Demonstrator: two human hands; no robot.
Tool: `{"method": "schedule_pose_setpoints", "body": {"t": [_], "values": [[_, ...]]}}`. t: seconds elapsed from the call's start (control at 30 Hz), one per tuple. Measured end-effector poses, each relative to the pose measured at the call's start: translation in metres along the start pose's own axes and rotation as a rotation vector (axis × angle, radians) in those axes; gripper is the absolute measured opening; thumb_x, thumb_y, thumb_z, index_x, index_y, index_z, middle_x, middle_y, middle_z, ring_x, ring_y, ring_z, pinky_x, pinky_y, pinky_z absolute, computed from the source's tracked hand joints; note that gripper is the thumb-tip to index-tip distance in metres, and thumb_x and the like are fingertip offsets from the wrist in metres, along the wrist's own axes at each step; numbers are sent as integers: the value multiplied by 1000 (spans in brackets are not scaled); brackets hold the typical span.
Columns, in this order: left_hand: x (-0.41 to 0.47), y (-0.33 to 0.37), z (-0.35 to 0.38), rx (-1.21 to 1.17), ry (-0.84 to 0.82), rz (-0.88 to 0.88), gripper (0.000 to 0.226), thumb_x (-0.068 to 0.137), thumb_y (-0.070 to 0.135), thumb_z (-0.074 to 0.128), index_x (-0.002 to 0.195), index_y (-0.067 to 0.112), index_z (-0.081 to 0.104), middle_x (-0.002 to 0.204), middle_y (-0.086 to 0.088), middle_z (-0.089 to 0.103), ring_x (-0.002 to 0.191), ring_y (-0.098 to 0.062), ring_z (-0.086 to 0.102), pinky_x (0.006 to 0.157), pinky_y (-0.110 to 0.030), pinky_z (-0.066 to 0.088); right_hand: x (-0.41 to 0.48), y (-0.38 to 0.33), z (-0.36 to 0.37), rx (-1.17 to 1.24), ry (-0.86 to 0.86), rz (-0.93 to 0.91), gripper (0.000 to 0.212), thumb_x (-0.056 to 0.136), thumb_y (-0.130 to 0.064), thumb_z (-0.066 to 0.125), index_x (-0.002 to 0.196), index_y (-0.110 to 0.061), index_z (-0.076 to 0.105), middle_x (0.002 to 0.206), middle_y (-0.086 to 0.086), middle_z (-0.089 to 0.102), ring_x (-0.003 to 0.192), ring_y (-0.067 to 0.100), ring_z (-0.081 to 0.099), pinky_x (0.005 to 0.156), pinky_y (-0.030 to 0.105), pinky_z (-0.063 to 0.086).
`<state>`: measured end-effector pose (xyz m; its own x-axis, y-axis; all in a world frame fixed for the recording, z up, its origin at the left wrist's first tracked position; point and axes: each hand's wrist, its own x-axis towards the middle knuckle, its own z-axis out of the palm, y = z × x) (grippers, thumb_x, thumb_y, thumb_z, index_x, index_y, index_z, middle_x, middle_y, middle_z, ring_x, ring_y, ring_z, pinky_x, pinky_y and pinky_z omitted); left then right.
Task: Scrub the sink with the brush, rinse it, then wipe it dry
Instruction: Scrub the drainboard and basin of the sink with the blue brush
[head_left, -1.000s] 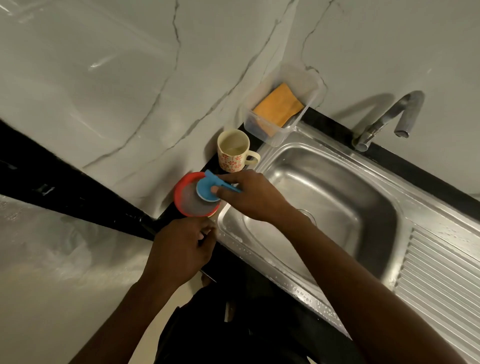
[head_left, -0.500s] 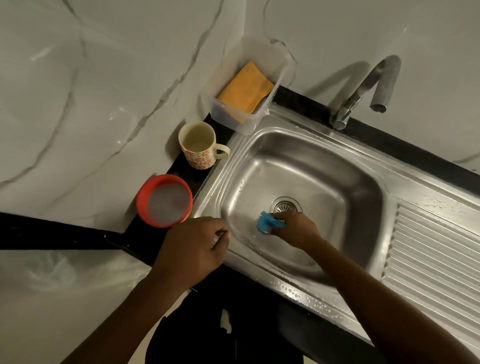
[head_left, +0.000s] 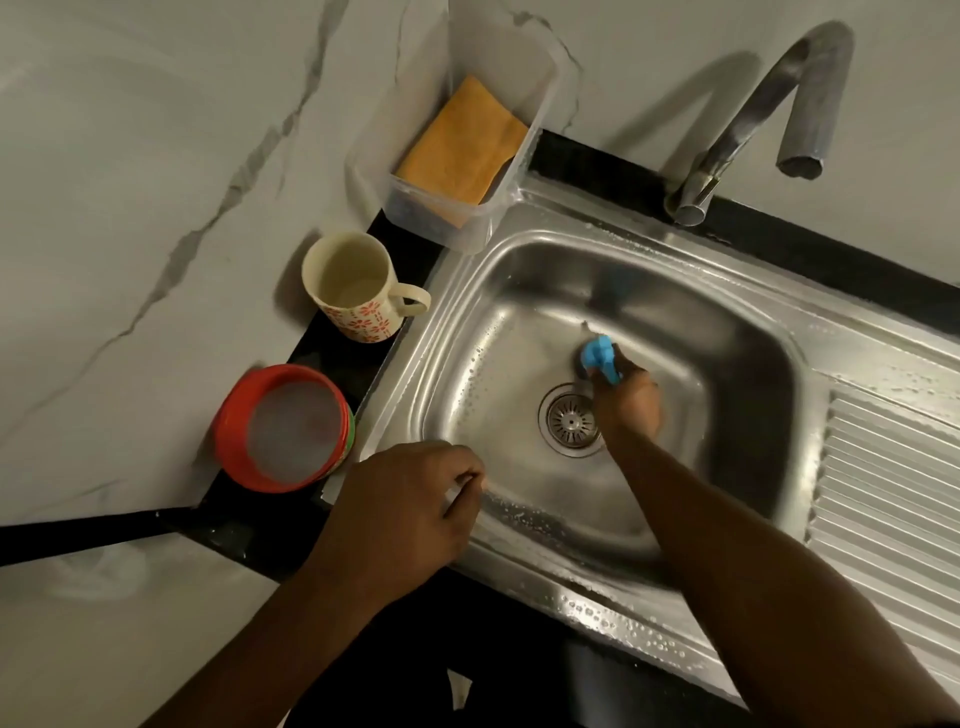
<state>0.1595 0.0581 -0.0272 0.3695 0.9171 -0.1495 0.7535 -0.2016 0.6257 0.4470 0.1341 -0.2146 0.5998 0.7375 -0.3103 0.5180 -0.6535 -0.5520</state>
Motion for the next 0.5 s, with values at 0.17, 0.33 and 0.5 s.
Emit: {"method": "schedule_pose_setpoints", "body": {"t": [0.17, 0.33, 0.5], "values": [[12, -1, 5, -1, -40, 26, 19, 96, 45, 55, 93, 32, 70, 79, 14, 66, 73, -7, 63, 64, -33, 56, -65, 18, 21, -199, -520, -586, 55, 94, -55, 68, 146, -51, 52, 105, -17, 74, 92, -2, 66, 80, 23, 50], [17, -5, 5, -9, -58, 24, 16, 97, 41, 58, 91, 31, 69, 79, 15, 66, 74, -6, 63, 65, -32, 55, -30, 15, 16, -349, -443, -673, 57, 93, -62, 63, 147, -56, 47, 109, -5, 78, 97, 16, 72, 87, 34, 56], [14, -12, 6, -38, -62, 5, 19, 95, 42, 54, 91, 32, 70, 81, 15, 67, 75, -8, 64, 65, -37, 56, 22, -32, 13, -32, -121, -173, 54, 93, -47, 72, 144, -45, 57, 121, -5, 74, 106, 17, 70, 81, 27, 48]]}}
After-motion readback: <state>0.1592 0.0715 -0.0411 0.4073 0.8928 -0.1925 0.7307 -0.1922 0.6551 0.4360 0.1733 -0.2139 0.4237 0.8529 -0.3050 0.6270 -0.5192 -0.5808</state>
